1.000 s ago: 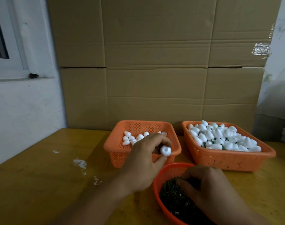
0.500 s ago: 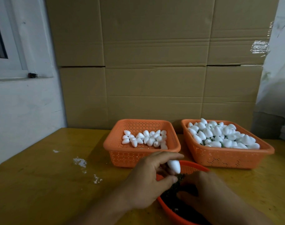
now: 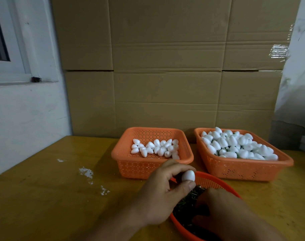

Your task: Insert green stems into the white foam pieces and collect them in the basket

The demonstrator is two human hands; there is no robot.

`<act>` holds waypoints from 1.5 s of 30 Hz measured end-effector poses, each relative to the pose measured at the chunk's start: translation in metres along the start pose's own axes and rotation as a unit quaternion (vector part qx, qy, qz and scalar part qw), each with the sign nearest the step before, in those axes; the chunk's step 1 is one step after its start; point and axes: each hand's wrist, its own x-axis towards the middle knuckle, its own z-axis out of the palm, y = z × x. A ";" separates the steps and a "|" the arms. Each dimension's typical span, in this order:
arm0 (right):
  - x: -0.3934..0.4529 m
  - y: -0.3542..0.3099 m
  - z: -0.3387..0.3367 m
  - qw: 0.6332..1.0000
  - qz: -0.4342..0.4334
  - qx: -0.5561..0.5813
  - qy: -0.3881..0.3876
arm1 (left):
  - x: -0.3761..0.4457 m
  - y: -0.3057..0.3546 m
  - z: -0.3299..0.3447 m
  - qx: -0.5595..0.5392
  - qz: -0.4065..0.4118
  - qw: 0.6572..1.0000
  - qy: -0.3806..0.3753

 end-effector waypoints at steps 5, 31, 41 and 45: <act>0.001 0.000 0.000 1.000 0.004 -0.005 0.007 | 0.001 0.004 -0.001 -0.119 -0.036 0.992 0.014; -0.002 0.001 -0.003 0.988 -0.064 0.053 0.130 | 0.004 0.017 -0.010 -0.368 -0.173 0.912 0.054; -0.009 -0.010 -0.016 0.888 -0.058 0.377 0.258 | 0.005 0.016 -0.010 -0.376 -0.187 0.906 0.055; -0.013 -0.021 -0.023 0.792 -0.098 0.536 0.276 | 0.004 0.017 -0.010 -0.367 -0.186 0.910 0.050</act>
